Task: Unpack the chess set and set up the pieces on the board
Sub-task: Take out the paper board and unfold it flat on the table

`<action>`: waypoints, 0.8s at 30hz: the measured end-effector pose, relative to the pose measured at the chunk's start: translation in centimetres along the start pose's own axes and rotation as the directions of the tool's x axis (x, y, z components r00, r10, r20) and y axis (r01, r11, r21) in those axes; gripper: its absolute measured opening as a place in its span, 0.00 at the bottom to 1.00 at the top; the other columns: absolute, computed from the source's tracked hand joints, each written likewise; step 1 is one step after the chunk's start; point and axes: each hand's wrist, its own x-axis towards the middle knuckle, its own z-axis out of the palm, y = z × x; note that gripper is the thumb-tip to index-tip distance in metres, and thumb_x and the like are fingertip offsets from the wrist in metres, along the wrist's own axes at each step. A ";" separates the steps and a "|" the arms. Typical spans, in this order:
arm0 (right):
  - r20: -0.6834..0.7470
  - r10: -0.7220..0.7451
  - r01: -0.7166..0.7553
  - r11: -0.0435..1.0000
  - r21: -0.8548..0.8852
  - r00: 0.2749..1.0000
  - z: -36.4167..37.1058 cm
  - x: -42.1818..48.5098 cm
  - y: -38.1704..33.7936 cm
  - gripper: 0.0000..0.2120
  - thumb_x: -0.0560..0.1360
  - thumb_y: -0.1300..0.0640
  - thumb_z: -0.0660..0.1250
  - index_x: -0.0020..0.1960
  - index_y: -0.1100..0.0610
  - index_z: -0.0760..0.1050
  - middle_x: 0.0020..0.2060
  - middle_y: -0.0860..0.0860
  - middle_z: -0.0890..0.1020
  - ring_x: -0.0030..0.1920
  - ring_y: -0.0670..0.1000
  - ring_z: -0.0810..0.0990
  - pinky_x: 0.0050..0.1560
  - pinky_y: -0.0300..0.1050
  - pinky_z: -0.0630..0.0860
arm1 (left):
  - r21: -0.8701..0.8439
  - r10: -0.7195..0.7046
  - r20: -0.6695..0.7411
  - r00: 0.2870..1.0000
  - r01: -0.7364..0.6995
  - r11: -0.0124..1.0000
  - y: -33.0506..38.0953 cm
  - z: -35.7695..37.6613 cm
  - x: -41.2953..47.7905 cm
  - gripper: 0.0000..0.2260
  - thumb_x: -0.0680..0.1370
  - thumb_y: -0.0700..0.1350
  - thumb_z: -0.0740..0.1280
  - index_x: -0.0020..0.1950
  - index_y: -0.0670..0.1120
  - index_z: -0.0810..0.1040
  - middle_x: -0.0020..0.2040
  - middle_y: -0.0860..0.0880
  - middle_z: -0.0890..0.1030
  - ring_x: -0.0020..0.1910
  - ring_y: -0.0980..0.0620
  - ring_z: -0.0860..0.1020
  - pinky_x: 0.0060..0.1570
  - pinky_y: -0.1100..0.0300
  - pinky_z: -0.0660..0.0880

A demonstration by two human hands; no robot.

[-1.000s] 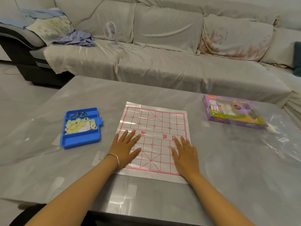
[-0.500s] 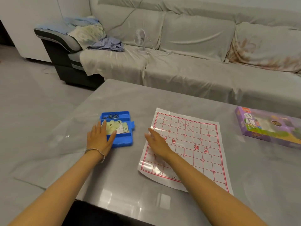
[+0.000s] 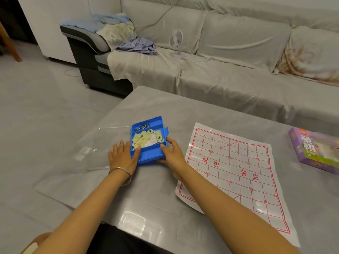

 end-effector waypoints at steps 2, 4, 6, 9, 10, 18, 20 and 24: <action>-0.018 0.019 -0.017 0.994 0.110 1.000 -0.4 -0.7 -0.1 0.21 0.79 0.60 0.59 0.71 0.53 0.62 0.64 0.55 0.72 0.59 0.54 0.76 0.48 0.49 0.80 | -0.057 0.016 -0.042 0.999 -0.019 0.998 0.6 -0.4 -0.4 0.29 0.79 0.60 0.46 0.76 0.46 0.52 0.77 0.46 0.52 0.75 0.44 0.49 0.73 0.47 0.48; -0.026 0.027 -0.021 0.979 0.201 0.999 -1.5 -1.5 -0.3 0.21 0.79 0.59 0.59 0.71 0.53 0.62 0.63 0.55 0.72 0.58 0.53 0.77 0.47 0.48 0.81 | -0.171 0.058 -0.098 0.994 -0.074 0.983 1.7 -1.1 -0.8 0.29 0.79 0.60 0.48 0.76 0.45 0.54 0.76 0.46 0.55 0.75 0.44 0.53 0.73 0.48 0.51; -0.017 0.015 -0.010 0.961 0.277 1.000 -3.2 -2.3 -0.9 0.21 0.79 0.58 0.60 0.71 0.52 0.63 0.63 0.54 0.73 0.57 0.52 0.77 0.49 0.48 0.81 | -0.329 0.135 -0.136 0.981 -0.173 0.928 3.4 -2.0 -1.3 0.30 0.77 0.62 0.50 0.74 0.45 0.58 0.73 0.45 0.62 0.71 0.44 0.61 0.70 0.48 0.60; -0.042 -0.001 0.015 0.937 0.348 0.999 -6.5 -4.2 -2.2 0.19 0.79 0.58 0.60 0.70 0.52 0.65 0.62 0.55 0.74 0.58 0.54 0.78 0.52 0.52 0.80 | -0.456 0.205 -0.143 0.968 -0.248 0.855 6.8 -2.9 -2.7 0.31 0.76 0.63 0.52 0.73 0.46 0.60 0.70 0.45 0.66 0.68 0.45 0.66 0.66 0.46 0.67; -0.056 -0.002 0.023 0.925 0.378 0.998 -7.8 -4.9 -2.6 0.19 0.79 0.58 0.60 0.69 0.52 0.66 0.61 0.55 0.75 0.58 0.54 0.78 0.52 0.52 0.80 | -0.472 0.226 -0.138 0.964 -0.265 0.841 8.1 -3.1 -3.3 0.31 0.75 0.63 0.52 0.73 0.46 0.59 0.71 0.45 0.66 0.69 0.45 0.65 0.65 0.46 0.68; -0.190 -0.029 0.107 0.905 0.411 0.981 -20.6 -13.1 -3.2 0.17 0.78 0.57 0.61 0.67 0.52 0.68 0.59 0.55 0.76 0.58 0.55 0.78 0.50 0.52 0.81 | -0.530 0.462 -0.090 0.882 -0.435 0.728 18.8 -0.5 -10.9 0.34 0.72 0.65 0.50 0.74 0.49 0.58 0.72 0.48 0.65 0.70 0.49 0.64 0.65 0.47 0.70; -0.221 -0.016 0.110 0.903 0.416 0.975 -23.7 -15.4 -2.1 0.18 0.78 0.58 0.60 0.67 0.54 0.68 0.60 0.56 0.76 0.58 0.55 0.78 0.47 0.49 0.82 | -0.546 0.521 -0.060 0.851 -0.465 0.697 20.9 1.2 -13.4 0.32 0.73 0.63 0.51 0.74 0.49 0.57 0.72 0.48 0.64 0.71 0.50 0.62 0.68 0.50 0.66; -0.281 -0.002 0.121 0.906 0.406 0.960 -28.4 -19.4 0.6 0.17 0.78 0.61 0.60 0.67 0.57 0.67 0.60 0.57 0.77 0.57 0.54 0.79 0.43 0.46 0.82 | -0.554 0.572 0.041 0.820 -0.457 0.695 23.7 5.3 -17.7 0.30 0.77 0.59 0.53 0.76 0.49 0.51 0.75 0.50 0.58 0.74 0.50 0.56 0.71 0.52 0.58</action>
